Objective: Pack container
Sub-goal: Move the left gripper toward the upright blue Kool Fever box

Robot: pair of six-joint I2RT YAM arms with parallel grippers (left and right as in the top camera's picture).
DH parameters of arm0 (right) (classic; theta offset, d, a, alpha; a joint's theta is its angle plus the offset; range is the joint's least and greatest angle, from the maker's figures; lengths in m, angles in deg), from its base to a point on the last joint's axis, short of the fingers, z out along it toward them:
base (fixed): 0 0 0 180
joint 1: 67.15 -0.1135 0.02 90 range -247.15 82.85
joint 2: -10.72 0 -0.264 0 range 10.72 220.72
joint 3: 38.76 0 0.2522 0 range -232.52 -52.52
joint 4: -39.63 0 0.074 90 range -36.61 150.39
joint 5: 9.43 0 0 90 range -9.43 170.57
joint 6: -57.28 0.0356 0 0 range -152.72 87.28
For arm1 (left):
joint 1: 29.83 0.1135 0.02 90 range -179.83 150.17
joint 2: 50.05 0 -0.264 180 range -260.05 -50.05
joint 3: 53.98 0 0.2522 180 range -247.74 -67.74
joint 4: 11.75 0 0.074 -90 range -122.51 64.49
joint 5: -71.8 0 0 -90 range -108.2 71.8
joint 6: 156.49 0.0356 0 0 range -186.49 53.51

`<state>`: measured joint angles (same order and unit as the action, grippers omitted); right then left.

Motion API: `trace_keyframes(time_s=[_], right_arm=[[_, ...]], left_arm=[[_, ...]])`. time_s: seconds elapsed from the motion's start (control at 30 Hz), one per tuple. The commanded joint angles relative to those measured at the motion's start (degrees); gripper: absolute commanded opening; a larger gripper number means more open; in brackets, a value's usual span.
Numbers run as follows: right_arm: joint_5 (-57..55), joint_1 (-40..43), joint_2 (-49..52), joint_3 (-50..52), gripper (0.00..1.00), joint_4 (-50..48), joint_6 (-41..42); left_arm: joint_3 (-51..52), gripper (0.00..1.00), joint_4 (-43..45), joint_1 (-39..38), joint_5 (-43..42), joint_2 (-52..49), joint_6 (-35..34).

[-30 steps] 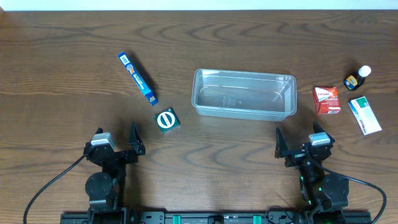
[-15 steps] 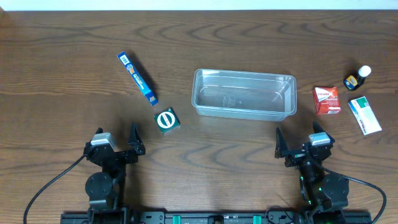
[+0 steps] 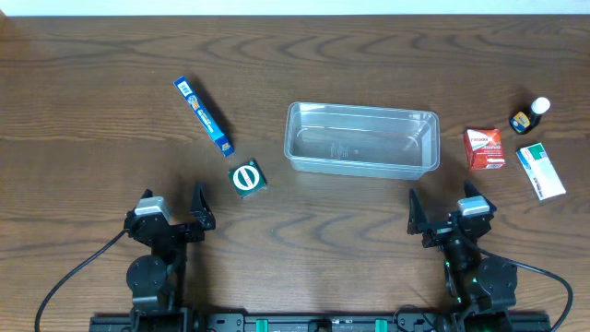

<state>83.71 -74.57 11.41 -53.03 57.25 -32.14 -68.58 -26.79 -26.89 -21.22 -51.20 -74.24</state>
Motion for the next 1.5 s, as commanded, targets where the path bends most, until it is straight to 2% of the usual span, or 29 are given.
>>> trace_keyframes(time_s=[0.0,0.93,1.03,1.17,1.27,1.4,1.47], right_arm=[[-0.1,0.7,-0.3,0.2,0.99,0.2,-0.7],[-0.1,0.7,-0.3,0.2,0.99,0.2,-0.7],[-0.1,0.7,-0.3,0.2,0.99,0.2,-0.7],[-0.1,0.7,-0.3,0.2,0.99,0.2,-0.7],[-0.1,0.7,-0.3,0.2,0.99,0.2,-0.7],[-0.1,0.7,-0.3,0.2,0.99,0.2,-0.7],[-0.1,0.7,-0.3,0.2,0.99,0.2,-0.7]], left_arm=[[0.6,0.98,-2.5,-0.1,0.1,-0.2,-0.5],[0.6,0.98,-1.1,-0.1,0.0,-0.2,-0.5],[0.1,0.98,3.5,-0.1,-7.1,-0.2,-0.5],[-5.0,0.98,3.6,-0.1,-9.2,-0.7,-0.5],[-12.5,0.98,-1.3,-0.1,-6.5,-4.4,-0.5],[-25.8,0.98,-8.4,-0.1,-5.2,-15.7,-0.3],[-35.6,0.98,-13.4,-0.1,-5.3,-25.1,-0.2]])
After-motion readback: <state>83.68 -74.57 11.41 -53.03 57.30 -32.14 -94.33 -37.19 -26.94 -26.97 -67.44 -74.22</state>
